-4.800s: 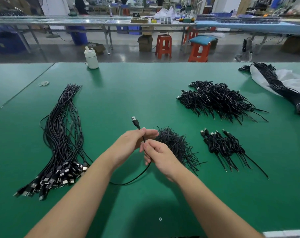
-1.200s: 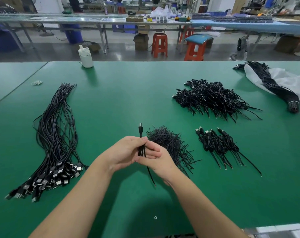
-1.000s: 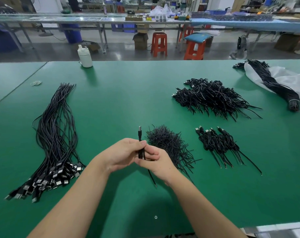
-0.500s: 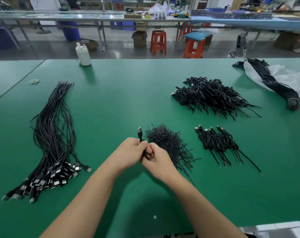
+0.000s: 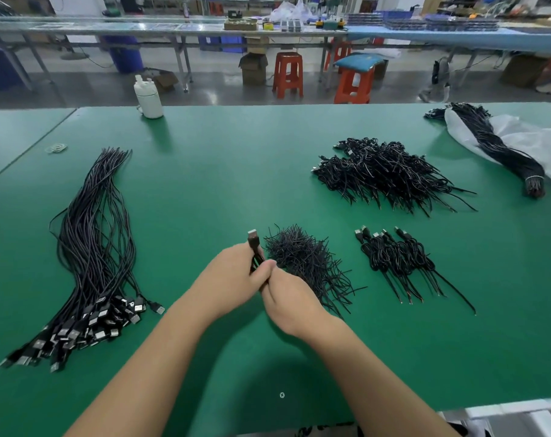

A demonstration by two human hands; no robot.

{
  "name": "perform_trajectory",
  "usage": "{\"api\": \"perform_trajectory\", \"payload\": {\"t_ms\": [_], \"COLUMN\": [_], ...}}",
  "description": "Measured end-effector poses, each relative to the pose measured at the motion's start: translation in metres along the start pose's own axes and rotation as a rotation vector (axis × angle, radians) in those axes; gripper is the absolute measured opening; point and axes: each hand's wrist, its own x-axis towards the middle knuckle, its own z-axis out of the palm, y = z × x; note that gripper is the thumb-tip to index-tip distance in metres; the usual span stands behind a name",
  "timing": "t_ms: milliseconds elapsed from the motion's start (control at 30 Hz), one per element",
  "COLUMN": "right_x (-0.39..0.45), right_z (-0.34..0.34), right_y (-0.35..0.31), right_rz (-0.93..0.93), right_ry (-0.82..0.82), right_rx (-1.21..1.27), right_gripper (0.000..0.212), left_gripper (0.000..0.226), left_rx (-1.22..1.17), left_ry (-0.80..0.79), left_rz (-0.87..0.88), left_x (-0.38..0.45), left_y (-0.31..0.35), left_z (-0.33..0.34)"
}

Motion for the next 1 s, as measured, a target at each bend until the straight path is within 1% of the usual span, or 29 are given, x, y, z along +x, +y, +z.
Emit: {"api": "perform_trajectory", "payload": {"t_ms": [67,133,233,300,367,433,500,567,633,667,733,767,800,900,1000], "right_x": [0.0,0.003,0.008,0.007,0.004,0.001,0.0,0.0,0.0,0.0,0.001,0.002,0.002,0.002,-0.001], "right_z": [-0.001,0.0,0.003,0.004,0.005,0.004,0.003,0.001,-0.002,-0.003,-0.009,-0.012,-0.016,-0.029,-0.039], "right_y": [0.0,0.002,0.005,0.007,0.011,0.014,0.018,0.022,0.024,0.026,0.032,0.037,0.043,0.062,0.076], "right_rz": [0.01,0.036,0.121,0.136,0.124,0.09,0.05,0.047,0.08,0.103,0.171,0.22,0.27,0.383,0.455], "right_ry": [-0.017,-0.056,-0.141,-0.168,-0.186,-0.17,-0.103,-0.045,-0.009,0.007,0.052,0.076,0.099,0.153,0.204], "right_rx": [0.092,0.209,0.378,0.455,0.477,0.453,0.349,0.221,0.232,0.268,0.29,0.288,0.299,0.333,0.367], "right_gripper": [0.024,0.033,0.029,0.033,0.041,0.046,0.041,0.033,0.027,0.025,0.022,0.024,0.026,0.028,0.029], "left_gripper": [0.017,0.016,0.009,0.008,0.009,0.009,0.009,0.013,0.012,0.012,0.019,0.02,0.019,0.013,0.022], "left_rx": [-0.022,0.027,0.036,0.024,0.023,0.014,-0.041,-0.128,-0.237,-0.347,-0.679,-0.775,-0.767,-0.324,-0.065], "left_ry": [-0.025,-0.018,0.019,0.02,-0.013,-0.045,-0.055,-0.043,-0.008,0.004,-0.01,-0.023,-0.038,-0.058,-0.08], "left_rz": [-0.008,0.01,0.016,0.013,0.021,0.032,0.01,-0.043,-0.088,-0.124,-0.22,-0.255,-0.262,-0.142,-0.054], "left_x": [0.003,0.006,0.01,0.013,0.016,0.017,0.018,0.021,0.023,0.024,0.022,0.021,0.02,0.014,0.009], "left_y": [-0.003,-0.002,0.001,0.002,0.001,0.0,-0.002,-0.002,0.001,0.003,0.006,0.007,0.006,0.004,0.01], "left_z": [0.0,0.003,0.009,0.011,0.013,0.015,0.018,0.022,0.03,0.034,0.042,0.048,0.054,0.079,0.101]}}
